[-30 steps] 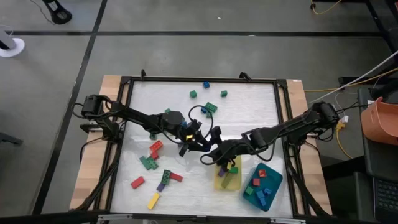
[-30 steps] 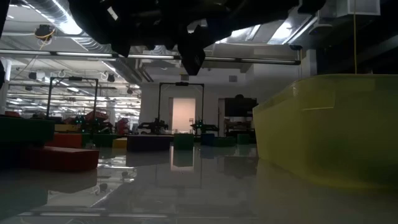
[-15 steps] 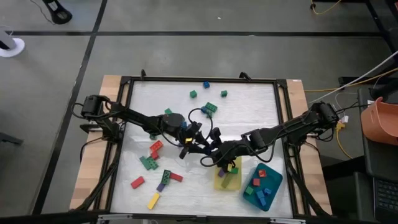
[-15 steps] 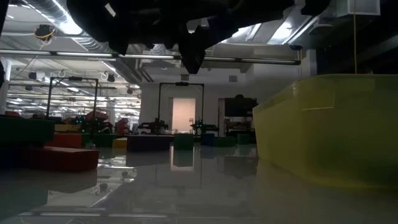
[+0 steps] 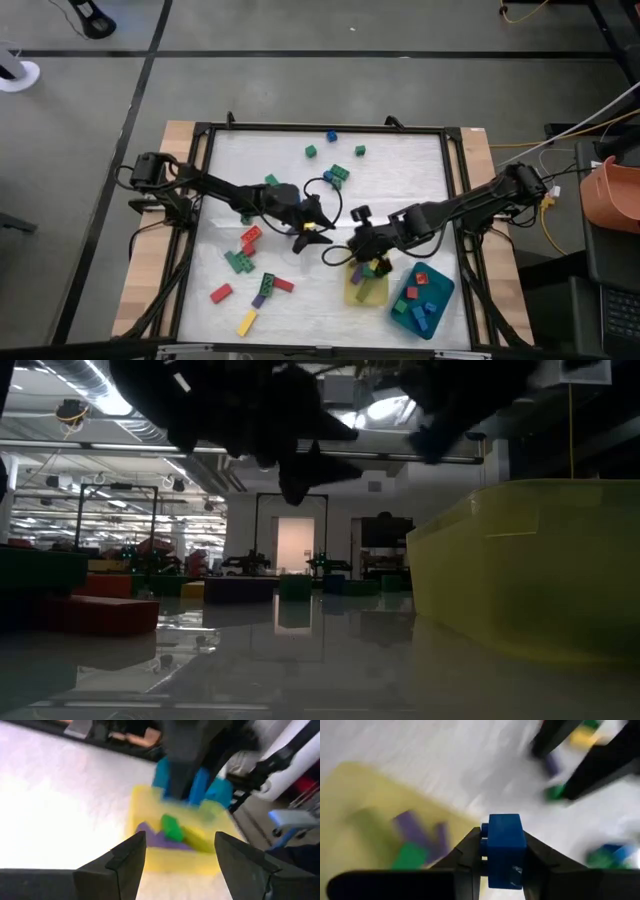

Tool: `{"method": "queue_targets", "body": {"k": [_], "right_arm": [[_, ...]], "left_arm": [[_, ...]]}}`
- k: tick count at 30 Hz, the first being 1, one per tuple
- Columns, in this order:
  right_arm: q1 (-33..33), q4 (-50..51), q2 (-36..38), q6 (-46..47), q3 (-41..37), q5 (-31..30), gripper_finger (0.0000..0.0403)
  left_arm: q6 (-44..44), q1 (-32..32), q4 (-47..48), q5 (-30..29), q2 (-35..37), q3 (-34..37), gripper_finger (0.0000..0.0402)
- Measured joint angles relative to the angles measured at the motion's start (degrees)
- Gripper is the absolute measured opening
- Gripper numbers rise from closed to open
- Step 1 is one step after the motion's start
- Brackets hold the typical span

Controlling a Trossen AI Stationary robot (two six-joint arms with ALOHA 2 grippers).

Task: Sort blocks by size
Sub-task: Put the small blue game piece into the blue bin

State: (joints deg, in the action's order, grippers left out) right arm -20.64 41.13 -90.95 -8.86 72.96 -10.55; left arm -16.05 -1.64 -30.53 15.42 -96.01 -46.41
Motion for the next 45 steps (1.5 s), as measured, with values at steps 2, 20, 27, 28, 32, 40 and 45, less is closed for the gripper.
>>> {"method": "queue_targets", "body": {"k": [2,20,27,28,32,40,45], "right_arm": [[-0.6,7.3,0.1,4.7,1.9,4.3,0.0091],[-19.8,28.9,0.1,41.4,-0.1,24.4,0.0113],[-23.1,28.8,0.1,51.1,-0.4,17.9,0.0115],[-23.4,28.8,0.1,52.0,-0.4,17.6,0.0115],[-23.7,28.8,0.1,55.1,-0.4,17.6,0.0115],[-23.7,29.0,0.0,56.7,-0.4,15.5,0.0115],[-23.6,28.9,0.0,56.7,-0.4,11.4,0.0115]], "left_arm": [[0.1,0.7,1.5,-0.1,0.0,0.0,0.0223],[1.9,2.1,5.3,0.0,0.0,0.0,0.0223],[9.7,1.5,6.2,-1.0,0.0,0.0,0.0224],[9.9,1.5,6.1,-2.1,0.0,0.0,0.0223],[9.2,1.5,8.3,-5.6,0.7,0.0,0.0215],[10.5,-0.3,28.5,-10.5,6.3,-2.8,0.0189],[9.2,-2.8,36.3,-12.6,6.8,-2.9,0.0183]]}}
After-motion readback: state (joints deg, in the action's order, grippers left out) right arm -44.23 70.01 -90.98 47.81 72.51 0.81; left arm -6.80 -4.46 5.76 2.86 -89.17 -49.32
